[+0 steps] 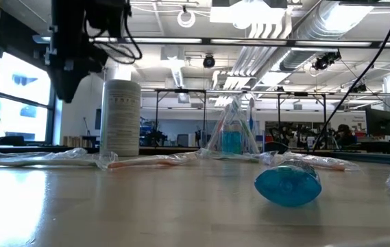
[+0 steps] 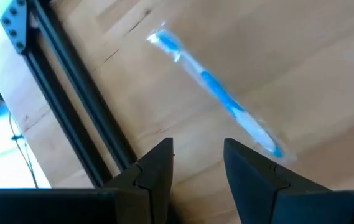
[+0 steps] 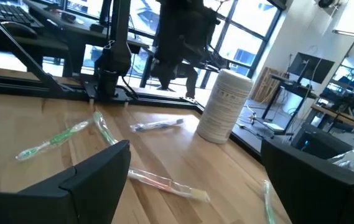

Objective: Pick & Place toothbrushing station
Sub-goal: Put the blue toothbrush into the transparent organizer

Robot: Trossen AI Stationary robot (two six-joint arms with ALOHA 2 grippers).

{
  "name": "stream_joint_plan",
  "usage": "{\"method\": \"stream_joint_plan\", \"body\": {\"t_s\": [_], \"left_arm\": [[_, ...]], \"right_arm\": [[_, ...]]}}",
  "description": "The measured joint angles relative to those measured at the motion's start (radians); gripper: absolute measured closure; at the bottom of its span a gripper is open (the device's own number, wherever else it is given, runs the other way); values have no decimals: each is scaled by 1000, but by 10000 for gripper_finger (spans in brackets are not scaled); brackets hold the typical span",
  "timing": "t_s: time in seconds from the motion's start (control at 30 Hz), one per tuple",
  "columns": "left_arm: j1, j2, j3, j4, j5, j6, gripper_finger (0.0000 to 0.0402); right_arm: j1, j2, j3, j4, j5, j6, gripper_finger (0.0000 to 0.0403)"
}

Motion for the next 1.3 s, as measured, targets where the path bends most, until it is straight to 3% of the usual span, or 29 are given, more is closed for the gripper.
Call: {"method": "stream_joint_plan", "body": {"t_s": [0.07,0.3,0.6,0.77,1.3], "left_arm": [[42,0,-44,59,19,3,266],[176,0,-187,323,259,-1,266],[290,0,-298,493,267,-53,266],[324,0,-330,602,323,-53,266],[327,1,-339,579,328,-131,266]], "right_arm": [[-14,0,0,0,-20,-1,50],[-60,0,0,-3,-93,-26,50],[-112,0,0,-58,-168,-28,50],[-140,0,0,-61,-219,-27,50],[-162,0,0,-77,-247,-26,50]]}}
